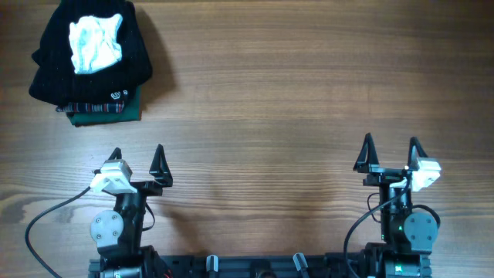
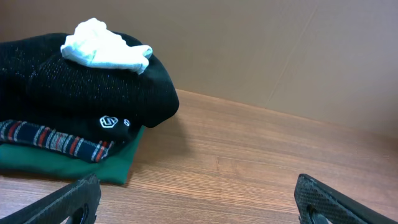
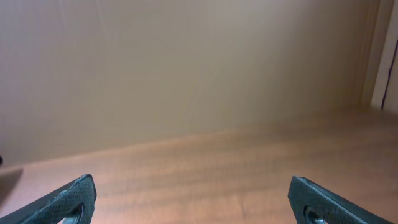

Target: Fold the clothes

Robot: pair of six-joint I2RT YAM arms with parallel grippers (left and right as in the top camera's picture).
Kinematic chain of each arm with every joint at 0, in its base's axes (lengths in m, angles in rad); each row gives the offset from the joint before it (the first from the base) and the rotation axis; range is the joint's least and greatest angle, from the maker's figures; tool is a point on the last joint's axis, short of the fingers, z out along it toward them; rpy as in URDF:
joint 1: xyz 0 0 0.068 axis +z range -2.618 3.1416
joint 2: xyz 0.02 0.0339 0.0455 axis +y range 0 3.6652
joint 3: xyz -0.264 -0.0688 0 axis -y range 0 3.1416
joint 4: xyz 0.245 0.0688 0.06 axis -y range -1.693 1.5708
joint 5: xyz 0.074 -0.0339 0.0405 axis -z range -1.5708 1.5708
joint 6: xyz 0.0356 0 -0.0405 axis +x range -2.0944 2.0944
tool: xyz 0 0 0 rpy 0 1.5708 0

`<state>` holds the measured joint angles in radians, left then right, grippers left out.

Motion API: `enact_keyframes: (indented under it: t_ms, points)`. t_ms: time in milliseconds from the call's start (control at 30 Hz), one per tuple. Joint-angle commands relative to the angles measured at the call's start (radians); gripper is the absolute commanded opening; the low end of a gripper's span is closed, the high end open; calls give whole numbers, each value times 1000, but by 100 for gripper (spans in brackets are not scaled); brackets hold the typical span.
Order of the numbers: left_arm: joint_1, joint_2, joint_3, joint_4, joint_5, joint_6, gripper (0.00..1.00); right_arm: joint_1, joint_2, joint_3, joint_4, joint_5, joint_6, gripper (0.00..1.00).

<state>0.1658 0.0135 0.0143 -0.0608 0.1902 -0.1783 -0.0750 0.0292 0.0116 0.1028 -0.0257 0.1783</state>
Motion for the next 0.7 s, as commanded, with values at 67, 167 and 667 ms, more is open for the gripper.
enact_keyframes:
  t_ms: [67,167,667]
  points:
    - [9,-11,-8,0,-9,-10,100,-5,-26,-6,-44,-46,12,100]
    - [9,-11,-8,0,-9,-10,100,-2,-26,-6,-93,-117,6,100]
    - [9,-11,-8,0,-9,-10,100,6,-27,-6,-93,-102,5,100]
